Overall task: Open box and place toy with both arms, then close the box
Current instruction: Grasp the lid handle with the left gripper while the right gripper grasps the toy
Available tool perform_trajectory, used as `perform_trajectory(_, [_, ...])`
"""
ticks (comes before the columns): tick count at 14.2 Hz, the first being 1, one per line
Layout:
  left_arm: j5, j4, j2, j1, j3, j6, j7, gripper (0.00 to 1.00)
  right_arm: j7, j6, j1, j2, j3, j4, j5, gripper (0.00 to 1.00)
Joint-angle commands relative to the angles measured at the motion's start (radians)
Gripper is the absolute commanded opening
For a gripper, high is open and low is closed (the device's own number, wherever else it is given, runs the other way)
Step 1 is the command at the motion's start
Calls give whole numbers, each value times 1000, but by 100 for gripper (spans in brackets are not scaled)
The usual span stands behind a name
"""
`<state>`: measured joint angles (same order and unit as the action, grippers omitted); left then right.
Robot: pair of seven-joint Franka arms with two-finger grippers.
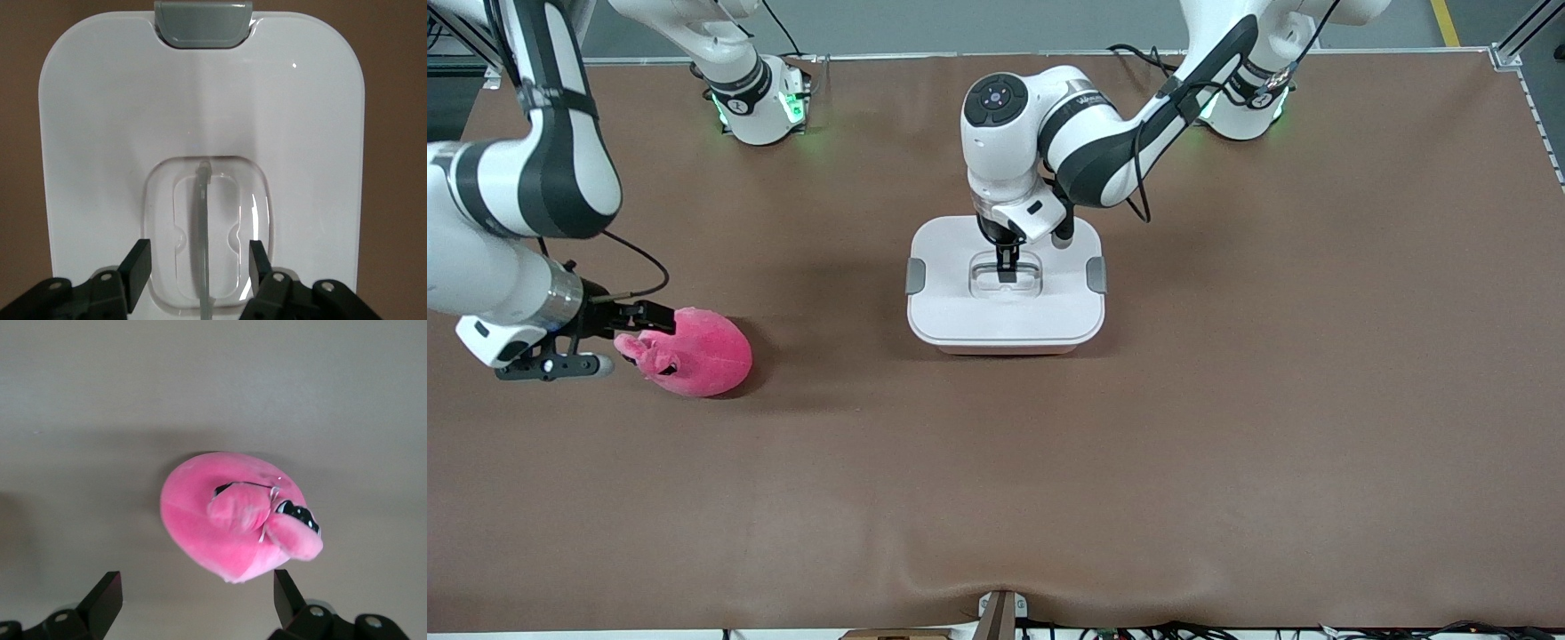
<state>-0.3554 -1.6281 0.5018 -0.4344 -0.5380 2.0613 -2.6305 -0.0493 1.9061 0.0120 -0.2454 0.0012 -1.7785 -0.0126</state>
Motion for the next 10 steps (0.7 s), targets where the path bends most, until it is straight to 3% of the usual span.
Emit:
perform_trajectory(1, [-27, 19, 21, -12, -2, 13, -26, 62, 17, 56, 26, -26, 8, -12, 14, 100])
perform_trajectory(3, [-25, 19, 30, -14, 0, 16, -26, 57, 20, 82, 31, -43, 8, -12, 19, 96])
perform_trajectory(7, [-27, 19, 32, -20, 0, 16, -26, 44, 25, 93, 32, -80, 10, -1, 13, 63])
perform_trajectory(10, [-27, 19, 30, -20, 0, 16, -34, 19, 26, 84, 42, -86, 10, -9, 10, 52])
